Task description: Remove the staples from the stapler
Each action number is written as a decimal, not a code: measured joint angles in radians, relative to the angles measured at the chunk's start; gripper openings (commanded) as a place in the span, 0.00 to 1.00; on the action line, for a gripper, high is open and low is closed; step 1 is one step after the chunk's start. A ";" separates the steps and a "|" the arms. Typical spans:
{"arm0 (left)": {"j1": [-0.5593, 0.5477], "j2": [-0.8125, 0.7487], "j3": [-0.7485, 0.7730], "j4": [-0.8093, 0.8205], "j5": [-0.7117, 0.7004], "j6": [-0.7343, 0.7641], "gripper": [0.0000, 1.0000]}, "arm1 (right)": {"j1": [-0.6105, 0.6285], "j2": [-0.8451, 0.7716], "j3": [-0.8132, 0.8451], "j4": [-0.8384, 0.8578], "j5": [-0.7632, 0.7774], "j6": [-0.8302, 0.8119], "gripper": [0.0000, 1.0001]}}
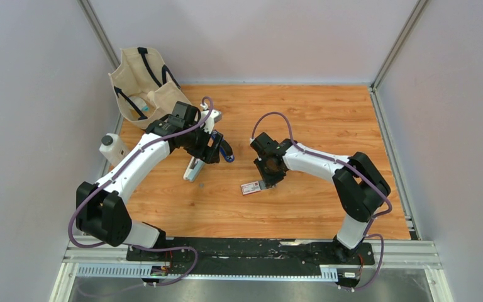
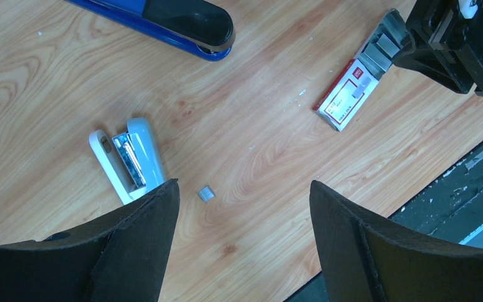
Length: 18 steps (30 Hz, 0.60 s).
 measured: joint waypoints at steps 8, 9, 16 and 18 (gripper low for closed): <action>0.000 0.000 0.000 0.001 0.001 0.002 0.83 | -0.011 -0.083 0.000 -0.007 0.010 0.002 0.14; -0.002 0.000 0.000 0.003 0.001 0.003 0.82 | -0.017 -0.105 0.000 -0.006 0.008 0.007 0.12; -0.121 0.018 -0.046 0.042 -0.068 0.053 0.75 | -0.248 -0.198 -0.093 0.106 -0.127 0.074 0.12; -0.180 0.043 -0.064 0.058 -0.102 0.074 0.75 | -0.320 -0.203 -0.158 0.167 -0.196 0.110 0.16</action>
